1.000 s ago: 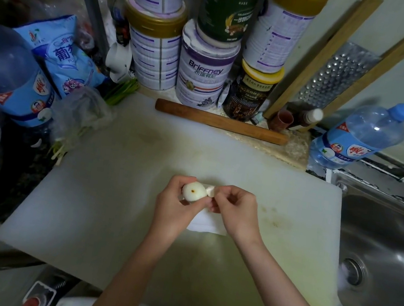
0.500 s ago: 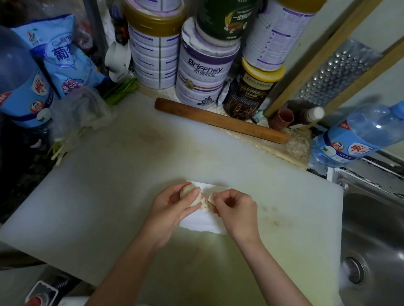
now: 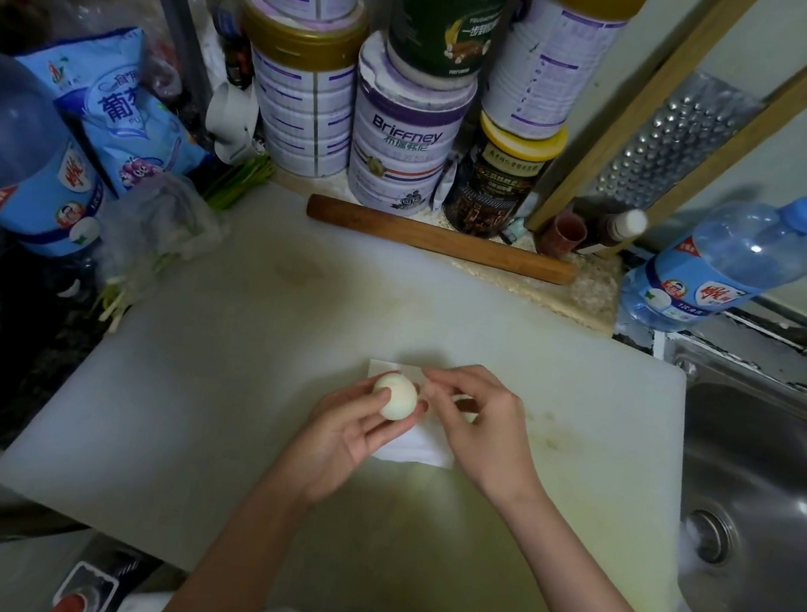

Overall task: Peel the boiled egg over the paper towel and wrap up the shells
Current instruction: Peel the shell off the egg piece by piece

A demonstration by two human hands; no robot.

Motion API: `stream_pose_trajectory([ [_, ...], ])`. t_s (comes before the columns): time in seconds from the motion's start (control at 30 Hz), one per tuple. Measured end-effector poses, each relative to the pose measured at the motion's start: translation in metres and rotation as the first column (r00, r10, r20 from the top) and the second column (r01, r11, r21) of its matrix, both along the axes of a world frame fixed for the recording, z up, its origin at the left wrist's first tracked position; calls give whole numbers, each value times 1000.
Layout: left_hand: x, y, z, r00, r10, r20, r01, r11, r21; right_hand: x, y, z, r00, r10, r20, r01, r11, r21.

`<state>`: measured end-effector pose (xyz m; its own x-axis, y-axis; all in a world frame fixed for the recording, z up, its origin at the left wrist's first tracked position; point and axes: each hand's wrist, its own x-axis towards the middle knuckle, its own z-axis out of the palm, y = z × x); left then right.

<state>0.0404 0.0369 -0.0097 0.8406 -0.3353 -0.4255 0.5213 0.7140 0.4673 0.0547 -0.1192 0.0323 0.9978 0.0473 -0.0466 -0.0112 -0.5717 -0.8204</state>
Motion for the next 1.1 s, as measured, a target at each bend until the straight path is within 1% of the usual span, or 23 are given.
stream_pose_trajectory([
  [0.07, 0, -1, 0, 998, -47, 49, 47, 999, 14, -2, 4, 6, 996, 85, -7, -85, 996, 2],
  [0.13, 1, -2, -1, 997, -61, 50, 59, 998, 33, -3, 9, 9, 992, 123, -16, -123, 992, 5],
  [0.23, 0, -3, 0, 995, -72, 69, 69, 996, 49, -4, 12, 10, 995, 103, -9, -102, 994, 29],
  [0.37, -1, -4, 0, 993, -55, 104, 43, 992, 120, -4, 14, 12, 995, 97, 5, -97, 995, 14],
  [0.53, 0, -6, 2, 992, -38, 124, 21, 990, 139, -4, 15, 15, 998, 64, 9, -64, 997, 35],
  [0.7, 0, -6, 5, 983, -65, 174, 33, 983, 178, -2, 14, 17, 998, 35, -60, -33, 998, 45],
  [0.83, 0, -6, 4, 984, -70, 165, 32, 975, 220, 0, 13, 17, 990, 28, -136, -18, 997, 71],
  [1.03, 0, -5, 5, 977, -98, 189, 42, 959, 281, 1, 11, 17, 990, 22, -141, -13, 998, 64],
  [1.1, 0, -5, 6, 977, -110, 180, 60, 963, 261, 1, 10, 17, 987, 6, -158, 5, 997, 73],
])
